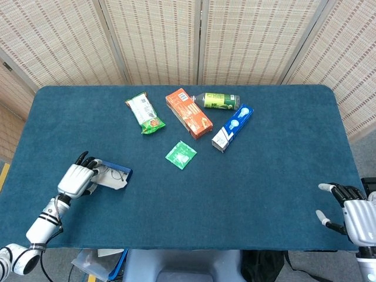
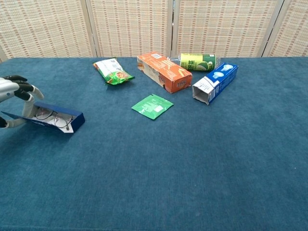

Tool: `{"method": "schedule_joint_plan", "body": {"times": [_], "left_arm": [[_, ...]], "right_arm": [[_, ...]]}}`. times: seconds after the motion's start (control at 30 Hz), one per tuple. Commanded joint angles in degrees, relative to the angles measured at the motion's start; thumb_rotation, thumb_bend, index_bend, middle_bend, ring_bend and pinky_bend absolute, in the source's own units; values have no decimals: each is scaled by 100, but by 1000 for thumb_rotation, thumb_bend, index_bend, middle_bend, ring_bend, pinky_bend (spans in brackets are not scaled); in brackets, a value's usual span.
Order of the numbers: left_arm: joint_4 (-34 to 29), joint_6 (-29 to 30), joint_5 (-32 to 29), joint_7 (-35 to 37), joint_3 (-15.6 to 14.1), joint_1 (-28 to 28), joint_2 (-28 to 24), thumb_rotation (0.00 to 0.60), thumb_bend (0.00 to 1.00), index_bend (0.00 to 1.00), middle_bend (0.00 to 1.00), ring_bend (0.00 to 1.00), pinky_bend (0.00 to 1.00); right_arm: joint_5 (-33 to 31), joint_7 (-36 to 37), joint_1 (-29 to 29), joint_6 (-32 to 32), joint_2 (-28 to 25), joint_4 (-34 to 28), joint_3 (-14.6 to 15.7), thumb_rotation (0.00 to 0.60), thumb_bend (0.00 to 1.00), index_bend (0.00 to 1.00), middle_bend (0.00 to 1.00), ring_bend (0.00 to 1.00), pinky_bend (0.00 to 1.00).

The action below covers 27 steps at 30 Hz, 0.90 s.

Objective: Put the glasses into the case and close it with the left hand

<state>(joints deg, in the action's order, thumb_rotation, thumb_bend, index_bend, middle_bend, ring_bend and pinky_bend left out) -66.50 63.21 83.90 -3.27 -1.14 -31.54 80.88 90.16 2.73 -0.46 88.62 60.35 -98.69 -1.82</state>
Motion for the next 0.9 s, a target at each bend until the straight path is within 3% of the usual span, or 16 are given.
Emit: {"method": "schedule_joint_plan", "body": {"times": [0.03, 0.4, 0.9], "left_arm": [[-79, -23, -20, -55, 29, 24, -76, 600, 460, 592, 216, 153, 14], [-108, -514, -336, -580, 405, -336, 44, 600, 459, 576, 212, 151, 13], [44, -1363, -1311, -1350, 869, -781, 179, 600, 455, 543, 190, 136, 14]], "right_arm": [[5, -10, 8, -7, 8, -3, 3, 600, 213, 295, 308, 298, 244], [16, 20, -62, 98, -13, -3, 40, 600, 211, 295, 308, 298, 244], [-19, 130, -150, 180, -16, 87, 72, 600, 206, 295, 308, 298, 244]]}}
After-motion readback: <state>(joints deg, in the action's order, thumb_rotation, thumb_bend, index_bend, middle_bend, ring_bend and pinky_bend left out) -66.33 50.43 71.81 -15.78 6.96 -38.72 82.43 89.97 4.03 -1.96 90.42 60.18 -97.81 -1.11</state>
